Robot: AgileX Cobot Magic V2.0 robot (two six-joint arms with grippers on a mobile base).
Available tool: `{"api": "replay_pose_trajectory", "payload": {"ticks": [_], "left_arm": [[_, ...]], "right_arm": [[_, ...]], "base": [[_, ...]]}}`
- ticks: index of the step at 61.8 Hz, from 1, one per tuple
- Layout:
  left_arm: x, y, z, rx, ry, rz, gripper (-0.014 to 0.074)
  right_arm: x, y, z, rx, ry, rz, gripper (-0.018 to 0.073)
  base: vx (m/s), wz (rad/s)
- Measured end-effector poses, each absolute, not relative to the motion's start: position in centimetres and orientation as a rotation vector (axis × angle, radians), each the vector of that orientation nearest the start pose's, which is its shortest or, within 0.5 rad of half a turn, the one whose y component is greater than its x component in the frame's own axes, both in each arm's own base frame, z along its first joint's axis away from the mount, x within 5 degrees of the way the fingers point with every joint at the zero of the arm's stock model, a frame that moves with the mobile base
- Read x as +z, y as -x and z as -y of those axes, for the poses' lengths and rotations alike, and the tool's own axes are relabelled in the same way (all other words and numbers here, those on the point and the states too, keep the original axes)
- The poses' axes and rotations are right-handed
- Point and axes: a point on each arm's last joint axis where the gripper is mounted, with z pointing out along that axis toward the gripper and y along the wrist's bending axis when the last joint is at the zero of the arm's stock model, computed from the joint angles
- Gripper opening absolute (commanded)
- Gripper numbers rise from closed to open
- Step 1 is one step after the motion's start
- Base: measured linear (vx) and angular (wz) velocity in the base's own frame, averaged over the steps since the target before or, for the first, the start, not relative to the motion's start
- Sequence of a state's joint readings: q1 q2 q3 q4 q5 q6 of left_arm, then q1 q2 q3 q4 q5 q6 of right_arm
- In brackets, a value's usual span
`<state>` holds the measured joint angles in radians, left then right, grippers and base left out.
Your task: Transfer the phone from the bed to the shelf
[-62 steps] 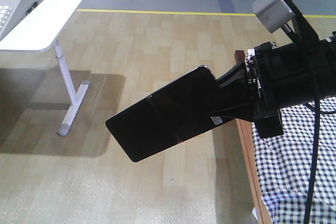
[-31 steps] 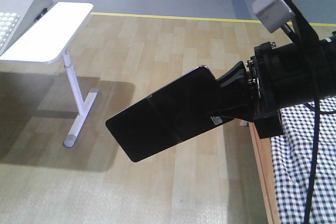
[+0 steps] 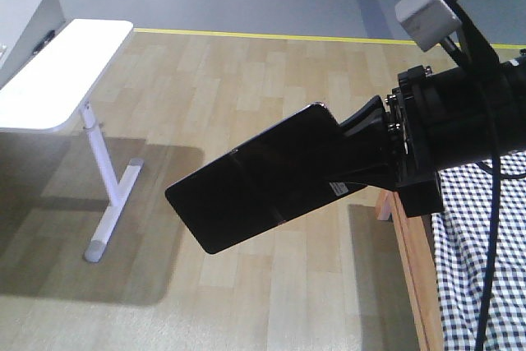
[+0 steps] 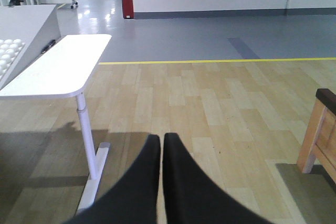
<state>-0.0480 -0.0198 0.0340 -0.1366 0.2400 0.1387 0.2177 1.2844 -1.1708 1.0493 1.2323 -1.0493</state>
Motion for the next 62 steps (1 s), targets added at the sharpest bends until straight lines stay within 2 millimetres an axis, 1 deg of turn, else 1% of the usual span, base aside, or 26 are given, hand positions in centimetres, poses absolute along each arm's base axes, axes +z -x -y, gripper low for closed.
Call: {"api": "replay_pose_trajectory", "payload": {"ticks": [36,62], "left_arm": [[18.12,-5.49,0.56,-0.059,-0.071,-1.735,0.0001],[18.12,-5.49,0.56,-0.059,-0.071,-1.735,0.0001]], "right_arm": [[37.66,-21.58,-12.4,1.041,1.137,-1.951,-0.0001],[37.66,-21.58,-12.4,1.041,1.137,-1.951,-0.0001]], "base": [[0.26,-0.09],[0.2,0.11]]}}
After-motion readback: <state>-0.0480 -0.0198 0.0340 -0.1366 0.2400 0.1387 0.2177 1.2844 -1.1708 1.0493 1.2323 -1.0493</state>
